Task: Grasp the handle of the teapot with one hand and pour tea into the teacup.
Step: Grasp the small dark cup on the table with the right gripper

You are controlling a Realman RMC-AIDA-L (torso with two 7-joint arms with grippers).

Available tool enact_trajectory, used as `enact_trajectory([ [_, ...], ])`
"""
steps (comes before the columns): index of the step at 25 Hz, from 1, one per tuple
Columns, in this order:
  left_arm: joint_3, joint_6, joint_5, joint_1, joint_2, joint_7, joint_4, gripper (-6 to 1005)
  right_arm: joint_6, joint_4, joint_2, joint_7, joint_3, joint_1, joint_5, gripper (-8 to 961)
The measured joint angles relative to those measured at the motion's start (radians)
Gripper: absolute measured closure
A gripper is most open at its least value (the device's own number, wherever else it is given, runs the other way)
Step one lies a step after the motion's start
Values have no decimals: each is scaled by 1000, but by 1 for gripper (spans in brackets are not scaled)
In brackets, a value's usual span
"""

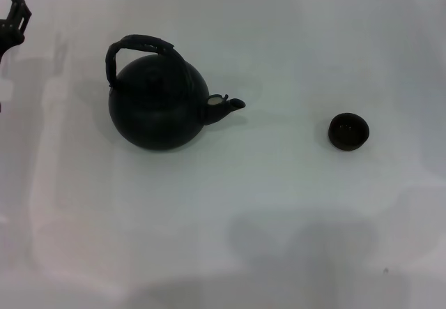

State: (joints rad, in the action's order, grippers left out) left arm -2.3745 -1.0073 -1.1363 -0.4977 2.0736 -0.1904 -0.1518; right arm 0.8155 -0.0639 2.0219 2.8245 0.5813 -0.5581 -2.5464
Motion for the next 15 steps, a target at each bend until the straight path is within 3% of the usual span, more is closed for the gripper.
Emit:
enact_trajectory([
  [15,-9,-41,8,21,0,4,2,242,5,5,1,-2,11,7,6,116],
])
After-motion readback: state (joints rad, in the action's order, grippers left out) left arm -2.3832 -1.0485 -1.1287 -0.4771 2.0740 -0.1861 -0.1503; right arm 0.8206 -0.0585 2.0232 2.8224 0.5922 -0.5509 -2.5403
